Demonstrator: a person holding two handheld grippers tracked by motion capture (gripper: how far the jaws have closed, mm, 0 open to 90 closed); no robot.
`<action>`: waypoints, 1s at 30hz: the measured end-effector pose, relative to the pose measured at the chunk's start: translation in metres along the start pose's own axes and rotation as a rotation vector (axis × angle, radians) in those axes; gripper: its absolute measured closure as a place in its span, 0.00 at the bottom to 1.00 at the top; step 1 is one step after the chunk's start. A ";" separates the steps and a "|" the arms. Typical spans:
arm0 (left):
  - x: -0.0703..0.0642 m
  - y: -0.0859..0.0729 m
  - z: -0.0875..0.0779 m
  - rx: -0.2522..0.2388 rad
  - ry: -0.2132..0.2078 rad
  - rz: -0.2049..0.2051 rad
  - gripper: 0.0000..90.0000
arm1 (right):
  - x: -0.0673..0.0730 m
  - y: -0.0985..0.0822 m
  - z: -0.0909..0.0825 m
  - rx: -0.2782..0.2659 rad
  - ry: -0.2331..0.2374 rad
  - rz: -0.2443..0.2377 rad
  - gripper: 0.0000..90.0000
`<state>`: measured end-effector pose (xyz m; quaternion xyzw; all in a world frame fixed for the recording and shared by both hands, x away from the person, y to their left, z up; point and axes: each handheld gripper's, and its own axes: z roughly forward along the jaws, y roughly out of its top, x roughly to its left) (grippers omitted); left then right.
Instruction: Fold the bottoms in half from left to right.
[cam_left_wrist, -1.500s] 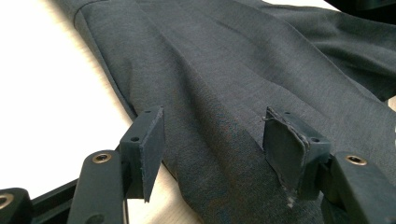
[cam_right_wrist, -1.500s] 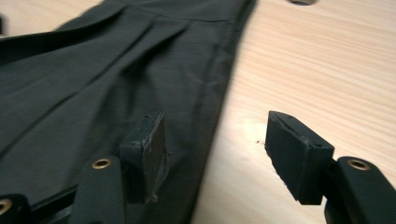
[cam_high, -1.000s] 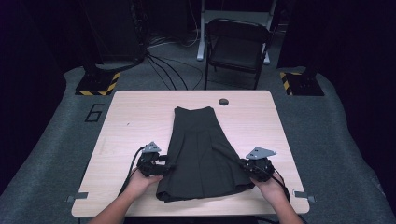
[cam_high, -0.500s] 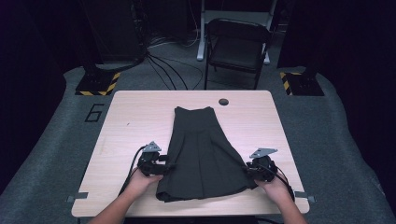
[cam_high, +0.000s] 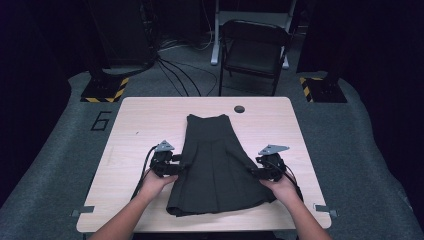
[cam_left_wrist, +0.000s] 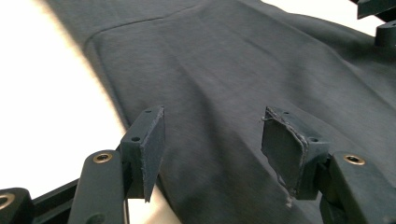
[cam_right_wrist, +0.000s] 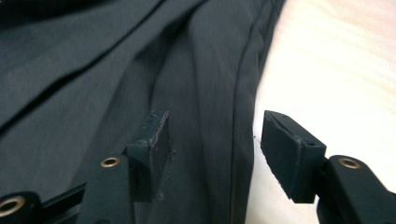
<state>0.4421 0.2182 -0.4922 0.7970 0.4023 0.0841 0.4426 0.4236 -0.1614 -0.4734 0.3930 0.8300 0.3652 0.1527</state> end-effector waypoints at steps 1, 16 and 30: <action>0.003 0.000 0.003 0.009 0.024 -0.011 0.44 | -0.002 0.006 0.009 -0.008 0.002 0.007 0.44; 0.008 -0.007 0.026 0.041 0.047 -0.004 0.40 | -0.015 0.009 0.057 0.060 -0.045 0.052 0.32; 0.003 -0.018 0.032 0.021 0.112 0.058 0.50 | -0.002 0.002 0.062 0.050 0.000 0.037 0.63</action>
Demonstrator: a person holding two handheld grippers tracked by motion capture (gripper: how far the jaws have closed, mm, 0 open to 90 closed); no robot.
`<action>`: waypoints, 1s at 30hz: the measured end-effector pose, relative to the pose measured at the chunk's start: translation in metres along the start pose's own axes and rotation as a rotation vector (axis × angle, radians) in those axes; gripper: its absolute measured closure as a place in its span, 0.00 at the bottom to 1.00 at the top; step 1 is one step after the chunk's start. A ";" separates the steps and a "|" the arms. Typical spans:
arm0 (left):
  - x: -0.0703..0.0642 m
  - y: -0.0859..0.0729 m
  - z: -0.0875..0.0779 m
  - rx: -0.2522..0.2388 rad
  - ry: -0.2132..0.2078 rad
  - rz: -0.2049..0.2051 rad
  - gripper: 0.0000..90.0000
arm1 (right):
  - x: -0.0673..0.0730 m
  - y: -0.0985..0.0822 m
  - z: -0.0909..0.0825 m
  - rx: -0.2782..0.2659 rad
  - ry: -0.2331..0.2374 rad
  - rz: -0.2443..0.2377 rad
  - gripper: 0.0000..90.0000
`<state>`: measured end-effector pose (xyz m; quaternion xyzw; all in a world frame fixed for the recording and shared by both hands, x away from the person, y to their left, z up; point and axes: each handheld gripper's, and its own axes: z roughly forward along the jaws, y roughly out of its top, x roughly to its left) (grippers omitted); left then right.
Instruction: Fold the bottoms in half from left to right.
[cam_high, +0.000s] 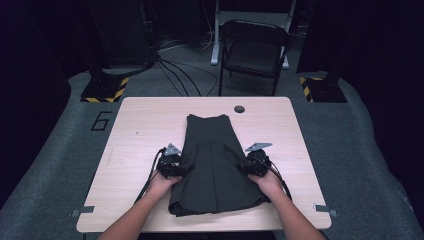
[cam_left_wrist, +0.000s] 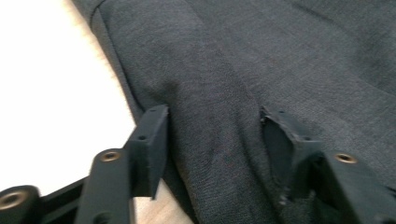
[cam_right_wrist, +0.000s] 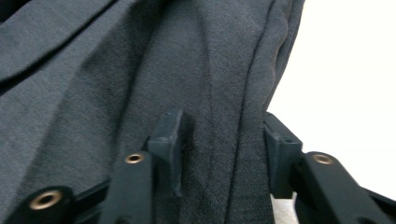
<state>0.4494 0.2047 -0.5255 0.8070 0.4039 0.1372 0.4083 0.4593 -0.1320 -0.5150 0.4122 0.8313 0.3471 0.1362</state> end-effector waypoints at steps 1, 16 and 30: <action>0.000 0.000 0.000 0.000 0.000 0.000 0.52 | 0.000 0.000 0.000 -0.004 0.005 -0.010 0.66; 0.001 0.000 -0.001 -0.011 0.009 -0.060 0.85 | 0.013 0.001 0.000 -0.008 0.020 -0.024 0.86; 0.005 0.008 -0.041 -0.028 0.001 0.035 0.90 | 0.037 0.013 -0.037 -0.076 0.087 -0.133 0.88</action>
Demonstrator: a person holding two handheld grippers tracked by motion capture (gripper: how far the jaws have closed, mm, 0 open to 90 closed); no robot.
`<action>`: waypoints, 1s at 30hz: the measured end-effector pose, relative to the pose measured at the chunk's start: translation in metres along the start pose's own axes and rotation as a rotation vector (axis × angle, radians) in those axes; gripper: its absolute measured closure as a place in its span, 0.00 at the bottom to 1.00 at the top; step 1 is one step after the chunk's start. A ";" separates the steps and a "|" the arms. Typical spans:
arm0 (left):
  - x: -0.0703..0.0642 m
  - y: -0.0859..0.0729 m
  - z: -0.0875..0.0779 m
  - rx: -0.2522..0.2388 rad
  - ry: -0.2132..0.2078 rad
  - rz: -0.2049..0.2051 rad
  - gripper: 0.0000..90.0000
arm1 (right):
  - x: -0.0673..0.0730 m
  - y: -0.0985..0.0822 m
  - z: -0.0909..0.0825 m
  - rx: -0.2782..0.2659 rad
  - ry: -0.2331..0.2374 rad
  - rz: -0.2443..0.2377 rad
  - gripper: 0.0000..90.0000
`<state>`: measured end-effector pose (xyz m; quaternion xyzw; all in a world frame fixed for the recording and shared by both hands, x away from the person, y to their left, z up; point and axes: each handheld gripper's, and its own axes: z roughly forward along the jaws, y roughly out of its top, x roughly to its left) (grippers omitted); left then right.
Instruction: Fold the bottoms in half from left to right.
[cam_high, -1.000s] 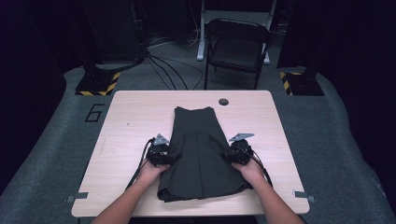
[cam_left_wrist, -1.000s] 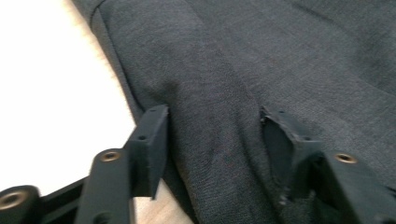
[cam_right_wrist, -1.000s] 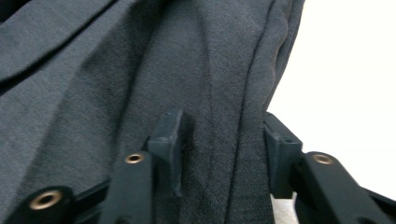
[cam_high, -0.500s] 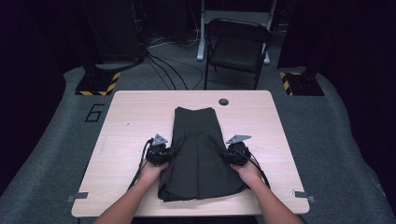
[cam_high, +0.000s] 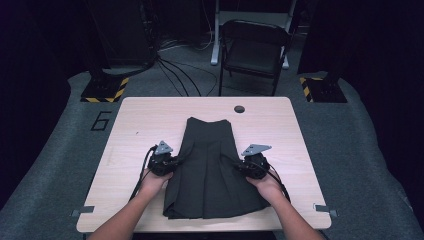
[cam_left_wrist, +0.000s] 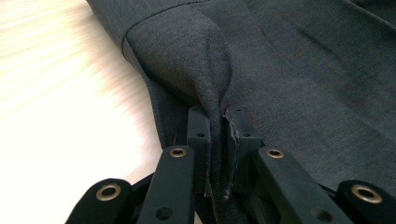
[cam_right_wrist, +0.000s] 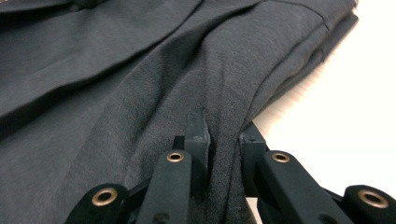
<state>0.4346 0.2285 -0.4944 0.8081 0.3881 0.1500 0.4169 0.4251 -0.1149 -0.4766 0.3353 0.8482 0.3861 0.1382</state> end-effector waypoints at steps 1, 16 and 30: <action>0.000 -0.001 -0.004 0.006 -0.001 0.010 0.90 | 0.004 0.001 -0.001 -0.001 0.001 -0.005 0.88; -0.003 -0.029 -0.043 0.020 -0.054 0.020 0.90 | 0.041 -0.014 -0.018 0.045 0.062 -0.054 0.87; -0.001 -0.038 -0.030 0.055 -0.068 -0.046 0.74 | 0.026 -0.028 -0.002 0.138 0.071 0.053 0.60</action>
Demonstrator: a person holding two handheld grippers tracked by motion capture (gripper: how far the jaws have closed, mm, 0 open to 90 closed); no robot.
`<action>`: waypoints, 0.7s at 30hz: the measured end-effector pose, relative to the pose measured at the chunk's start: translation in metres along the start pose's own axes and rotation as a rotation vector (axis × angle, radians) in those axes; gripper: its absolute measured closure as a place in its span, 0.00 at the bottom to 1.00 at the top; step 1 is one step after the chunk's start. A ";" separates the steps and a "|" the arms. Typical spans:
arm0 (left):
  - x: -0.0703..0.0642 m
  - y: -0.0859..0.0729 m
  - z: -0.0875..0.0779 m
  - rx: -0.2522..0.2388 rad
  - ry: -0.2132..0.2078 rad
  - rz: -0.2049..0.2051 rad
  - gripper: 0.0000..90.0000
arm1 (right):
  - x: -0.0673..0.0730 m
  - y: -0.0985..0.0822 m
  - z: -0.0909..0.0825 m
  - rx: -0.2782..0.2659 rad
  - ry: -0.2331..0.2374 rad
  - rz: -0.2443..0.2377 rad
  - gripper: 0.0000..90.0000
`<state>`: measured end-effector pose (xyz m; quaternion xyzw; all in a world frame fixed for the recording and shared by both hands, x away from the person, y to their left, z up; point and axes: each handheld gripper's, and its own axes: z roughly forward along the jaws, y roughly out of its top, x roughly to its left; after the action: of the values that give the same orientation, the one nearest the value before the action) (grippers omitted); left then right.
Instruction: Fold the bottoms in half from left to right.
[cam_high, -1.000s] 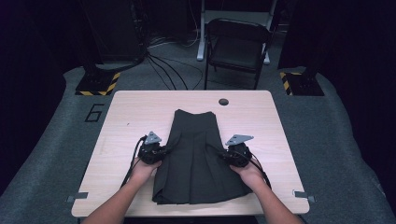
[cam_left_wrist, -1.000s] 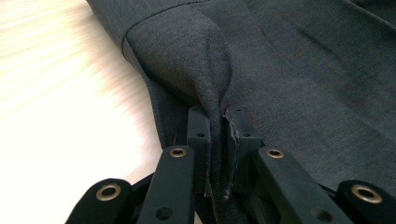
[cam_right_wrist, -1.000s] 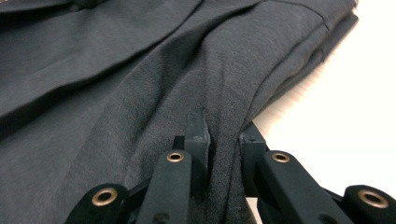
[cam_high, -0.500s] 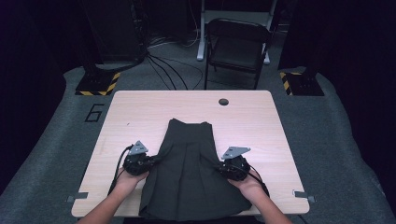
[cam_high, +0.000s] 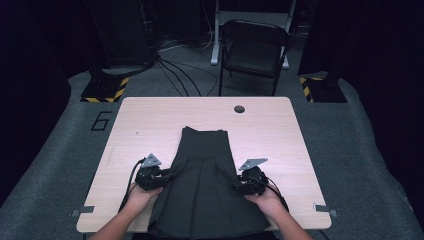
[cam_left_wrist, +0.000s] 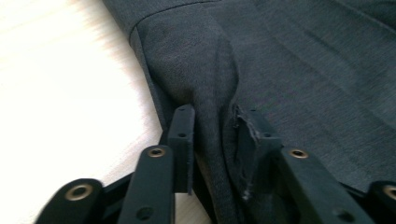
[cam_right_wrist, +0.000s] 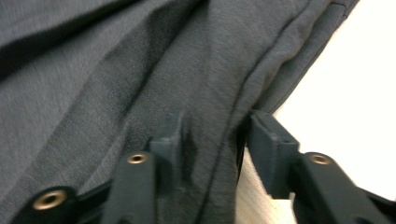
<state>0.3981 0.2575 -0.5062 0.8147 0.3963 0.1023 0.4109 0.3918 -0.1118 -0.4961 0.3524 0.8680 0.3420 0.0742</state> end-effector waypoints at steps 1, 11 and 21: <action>0.001 0.000 0.000 0.000 -0.001 0.002 0.74 | 0.000 0.000 0.000 0.000 0.000 0.000 0.60; -0.002 0.008 -0.006 -0.059 0.018 0.013 0.48 | 0.004 0.008 -0.009 -0.076 -0.020 -0.009 0.42; 0.002 0.036 -0.010 -0.081 0.021 0.031 0.48 | -0.003 0.030 -0.016 -0.129 -0.022 -0.015 0.42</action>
<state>0.4146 0.2525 -0.4730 0.8023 0.3833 0.1334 0.4377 0.4053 -0.1072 -0.4652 0.3441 0.8459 0.3927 0.1091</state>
